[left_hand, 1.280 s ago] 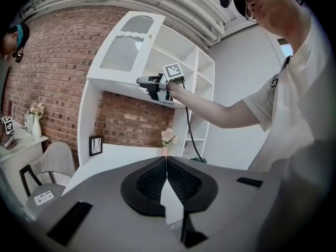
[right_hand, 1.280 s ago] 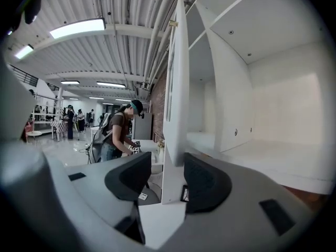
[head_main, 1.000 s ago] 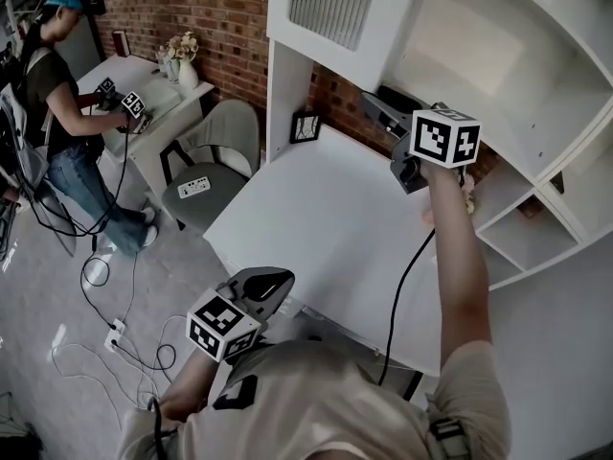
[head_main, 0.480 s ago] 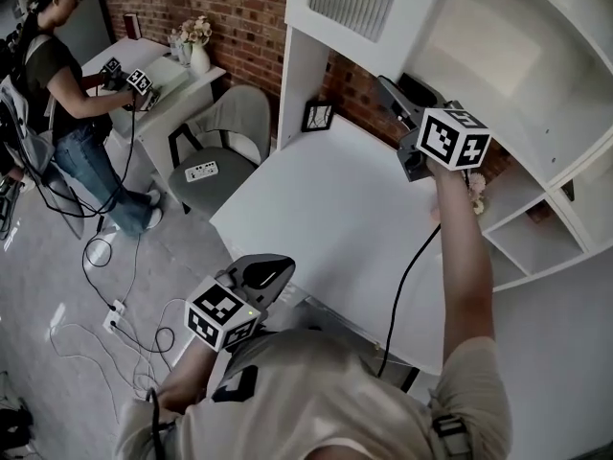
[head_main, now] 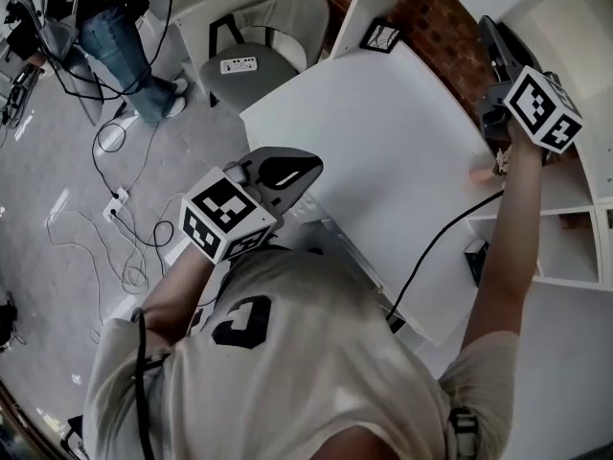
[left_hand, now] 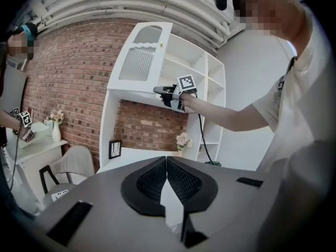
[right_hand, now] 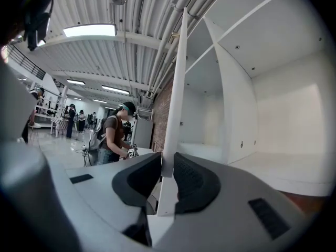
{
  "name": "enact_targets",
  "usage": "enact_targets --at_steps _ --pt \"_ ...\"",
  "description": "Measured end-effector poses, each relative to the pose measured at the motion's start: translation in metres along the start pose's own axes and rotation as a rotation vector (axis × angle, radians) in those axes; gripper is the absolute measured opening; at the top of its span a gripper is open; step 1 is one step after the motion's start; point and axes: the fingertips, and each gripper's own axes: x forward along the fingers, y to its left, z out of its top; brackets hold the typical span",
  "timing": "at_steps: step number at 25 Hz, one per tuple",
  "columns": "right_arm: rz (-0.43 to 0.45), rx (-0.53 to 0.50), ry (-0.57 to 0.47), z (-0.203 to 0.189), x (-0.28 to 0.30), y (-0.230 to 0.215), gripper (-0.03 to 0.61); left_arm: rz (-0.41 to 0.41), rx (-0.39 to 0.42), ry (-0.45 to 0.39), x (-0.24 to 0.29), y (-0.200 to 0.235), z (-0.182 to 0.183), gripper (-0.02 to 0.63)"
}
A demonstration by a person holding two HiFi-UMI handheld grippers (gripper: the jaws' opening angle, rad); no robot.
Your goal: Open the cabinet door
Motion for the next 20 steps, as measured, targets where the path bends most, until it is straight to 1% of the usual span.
enact_targets --at_steps 4,8,13,20 --pt "0.030 -0.009 0.006 0.000 0.001 0.020 0.091 0.021 -0.033 -0.001 -0.007 0.006 -0.008 0.017" --pt "0.015 -0.033 0.022 -0.001 0.000 0.031 0.092 0.012 -0.037 -0.004 -0.011 0.004 -0.012 0.017" --pt "0.051 -0.027 0.022 -0.001 0.002 0.047 0.092 0.008 -0.038 -0.001 -0.015 0.005 -0.016 0.017" --pt "0.086 0.001 0.052 -0.001 0.004 0.064 0.092 -0.016 -0.047 0.021 -0.015 0.003 -0.021 0.017"
